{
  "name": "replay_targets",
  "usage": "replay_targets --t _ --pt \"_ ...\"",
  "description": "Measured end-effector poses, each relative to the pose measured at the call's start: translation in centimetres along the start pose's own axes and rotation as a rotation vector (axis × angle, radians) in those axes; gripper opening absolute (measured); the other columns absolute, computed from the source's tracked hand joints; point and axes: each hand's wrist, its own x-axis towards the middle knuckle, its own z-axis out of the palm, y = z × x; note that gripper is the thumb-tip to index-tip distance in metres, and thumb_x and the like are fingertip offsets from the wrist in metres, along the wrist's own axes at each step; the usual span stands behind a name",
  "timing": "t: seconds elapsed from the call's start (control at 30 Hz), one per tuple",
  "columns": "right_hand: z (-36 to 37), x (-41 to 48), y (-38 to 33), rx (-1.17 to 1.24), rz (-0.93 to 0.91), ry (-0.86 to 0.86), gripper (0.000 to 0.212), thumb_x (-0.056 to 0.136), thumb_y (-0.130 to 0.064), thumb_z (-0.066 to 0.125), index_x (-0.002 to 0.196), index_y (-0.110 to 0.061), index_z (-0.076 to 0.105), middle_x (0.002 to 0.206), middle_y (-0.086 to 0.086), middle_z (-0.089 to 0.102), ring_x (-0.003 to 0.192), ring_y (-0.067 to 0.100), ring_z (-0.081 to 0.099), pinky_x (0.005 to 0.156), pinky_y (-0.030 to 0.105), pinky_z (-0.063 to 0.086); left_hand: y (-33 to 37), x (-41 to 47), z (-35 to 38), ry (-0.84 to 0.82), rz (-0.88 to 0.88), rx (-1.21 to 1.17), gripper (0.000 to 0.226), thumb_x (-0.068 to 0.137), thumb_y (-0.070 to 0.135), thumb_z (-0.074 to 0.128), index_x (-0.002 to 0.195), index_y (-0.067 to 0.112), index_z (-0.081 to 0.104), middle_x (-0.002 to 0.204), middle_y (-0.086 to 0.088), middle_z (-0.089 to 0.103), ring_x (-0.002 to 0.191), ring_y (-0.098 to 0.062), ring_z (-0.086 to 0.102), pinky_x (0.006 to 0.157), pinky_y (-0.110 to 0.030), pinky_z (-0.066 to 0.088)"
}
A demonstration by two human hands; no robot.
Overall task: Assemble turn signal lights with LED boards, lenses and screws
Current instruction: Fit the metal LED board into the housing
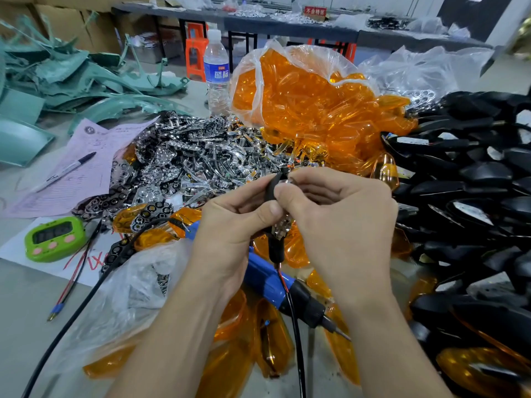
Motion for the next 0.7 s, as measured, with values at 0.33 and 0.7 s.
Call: replay_targets --t 0.33,0.7 --pt "0.6 0.3 0.0 0.081 0.085 0.142 0.015 0.069 -0.021 0.082 0.065 -0.035 0.077 0.062 -0.020 0.072 0.061 -0.001 0.071 0.053 0.012 0.051 -0.2 0.1 0.9 0.067 -0.070 -0.095 0.037 0.060 0.020 0.084 0.097 0.022 0.085 0.094 -0.002 0.081 0.081 -0.012 0.075 0.066 -0.021 0.058" --pt "-0.2 2.2 1.7 0.147 0.094 -0.404 0.037 0.076 0.015 0.075 0.088 -0.020 0.072 0.084 0.003 0.073 0.077 0.015 0.067 0.071 0.024 0.058 -0.9 0.5 0.5 0.290 0.124 0.167 0.020 0.084 0.018 0.073 0.101 0.022 0.083 0.098 0.000 0.081 0.093 -0.014 0.078 0.074 -0.019 0.058"
